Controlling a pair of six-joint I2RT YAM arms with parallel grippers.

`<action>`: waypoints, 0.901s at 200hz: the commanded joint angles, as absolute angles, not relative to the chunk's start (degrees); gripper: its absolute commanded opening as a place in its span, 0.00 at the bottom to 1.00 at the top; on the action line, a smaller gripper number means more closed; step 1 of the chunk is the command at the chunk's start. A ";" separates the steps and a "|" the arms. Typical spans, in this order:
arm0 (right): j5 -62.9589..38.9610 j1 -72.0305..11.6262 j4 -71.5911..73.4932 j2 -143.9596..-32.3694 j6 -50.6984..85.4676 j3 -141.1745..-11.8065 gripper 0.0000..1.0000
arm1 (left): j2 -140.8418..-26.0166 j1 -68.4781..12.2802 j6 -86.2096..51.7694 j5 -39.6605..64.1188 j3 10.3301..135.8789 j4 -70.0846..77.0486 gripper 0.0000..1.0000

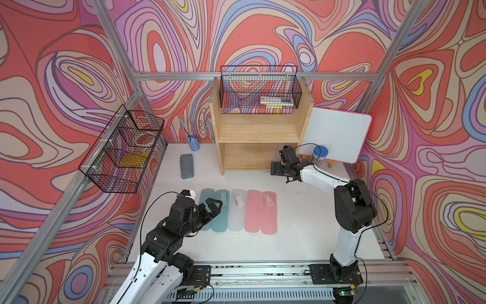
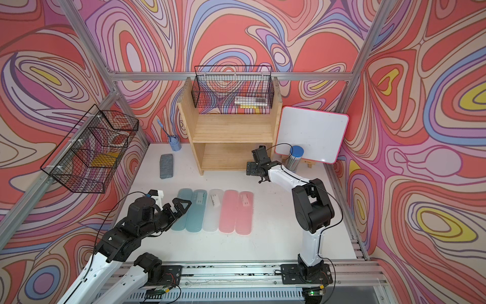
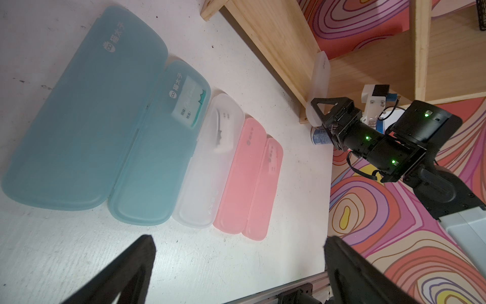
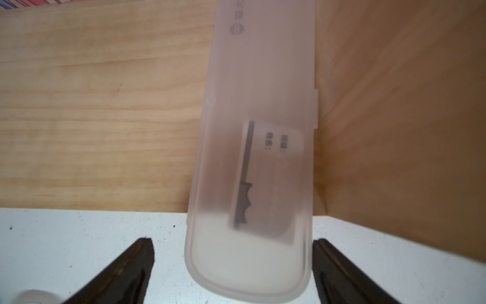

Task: Remove the pencil cases from the shelf
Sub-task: Pick up the pencil case from the shelf.

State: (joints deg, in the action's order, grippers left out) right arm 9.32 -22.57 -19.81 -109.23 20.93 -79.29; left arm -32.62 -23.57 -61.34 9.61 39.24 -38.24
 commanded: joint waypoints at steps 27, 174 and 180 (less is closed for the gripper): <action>8.84 -22.50 -22.33 -112.42 21.10 -83.43 0.92 | -32.34 -23.36 -61.07 8.47 38.60 -40.03 0.99; 15.55 -22.97 -29.39 -120.07 23.23 -93.28 0.86 | -33.09 -23.36 -61.29 8.66 38.58 -39.70 0.99; 15.70 -23.03 -29.74 -120.47 23.50 -93.65 0.86 | -33.10 -23.35 -61.34 8.68 38.50 -39.73 0.99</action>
State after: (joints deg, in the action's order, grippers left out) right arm 13.87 -22.81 -28.01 -118.19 22.63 -91.50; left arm -33.10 -23.57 -61.34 9.19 39.24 -38.22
